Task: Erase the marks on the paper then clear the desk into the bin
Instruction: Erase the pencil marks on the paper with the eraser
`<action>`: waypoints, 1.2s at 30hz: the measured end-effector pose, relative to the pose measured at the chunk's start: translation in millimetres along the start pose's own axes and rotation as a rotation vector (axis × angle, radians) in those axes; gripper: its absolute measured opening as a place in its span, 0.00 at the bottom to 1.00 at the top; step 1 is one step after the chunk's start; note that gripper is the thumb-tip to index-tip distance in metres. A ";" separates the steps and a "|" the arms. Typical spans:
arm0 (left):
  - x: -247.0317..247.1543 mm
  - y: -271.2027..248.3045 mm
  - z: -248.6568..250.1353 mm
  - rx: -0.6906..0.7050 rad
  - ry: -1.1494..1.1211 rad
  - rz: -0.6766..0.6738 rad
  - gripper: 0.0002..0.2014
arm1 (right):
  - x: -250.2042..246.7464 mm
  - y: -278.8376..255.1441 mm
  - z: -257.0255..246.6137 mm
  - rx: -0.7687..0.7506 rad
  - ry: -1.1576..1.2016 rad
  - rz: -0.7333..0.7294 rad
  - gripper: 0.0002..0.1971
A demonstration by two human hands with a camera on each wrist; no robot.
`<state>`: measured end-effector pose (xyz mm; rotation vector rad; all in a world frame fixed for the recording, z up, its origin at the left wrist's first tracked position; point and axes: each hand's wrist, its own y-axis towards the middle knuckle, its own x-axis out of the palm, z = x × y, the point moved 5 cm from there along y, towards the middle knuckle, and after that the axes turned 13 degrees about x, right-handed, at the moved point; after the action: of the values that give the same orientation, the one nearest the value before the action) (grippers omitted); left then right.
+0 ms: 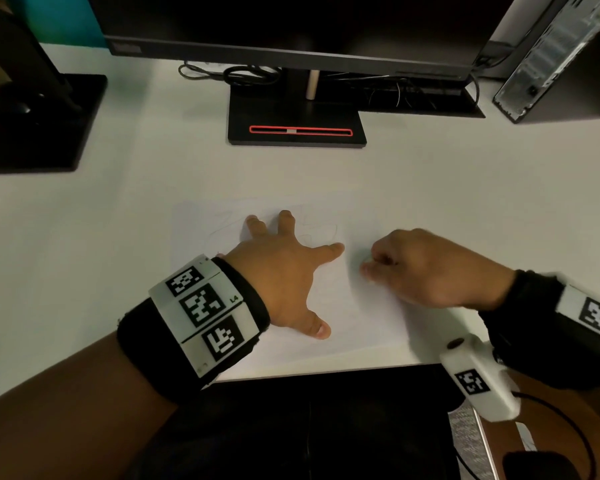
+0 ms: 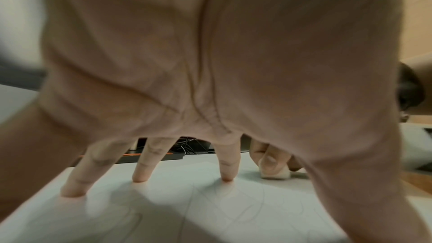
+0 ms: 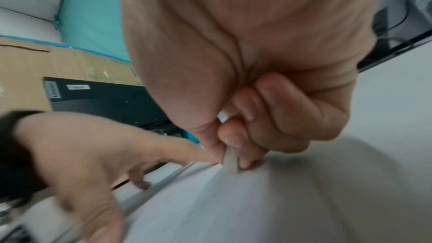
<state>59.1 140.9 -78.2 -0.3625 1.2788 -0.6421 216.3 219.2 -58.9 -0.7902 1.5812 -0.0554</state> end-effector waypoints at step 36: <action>1.5 0.7 -1.0 0.003 0.007 0.011 0.56 | -12.3 15.3 3.5 0.040 -0.015 0.017 0.23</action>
<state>58.6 140.6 -80.0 -0.3509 1.2856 -0.6363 212.1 238.5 -56.2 -0.7439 1.5678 -0.0688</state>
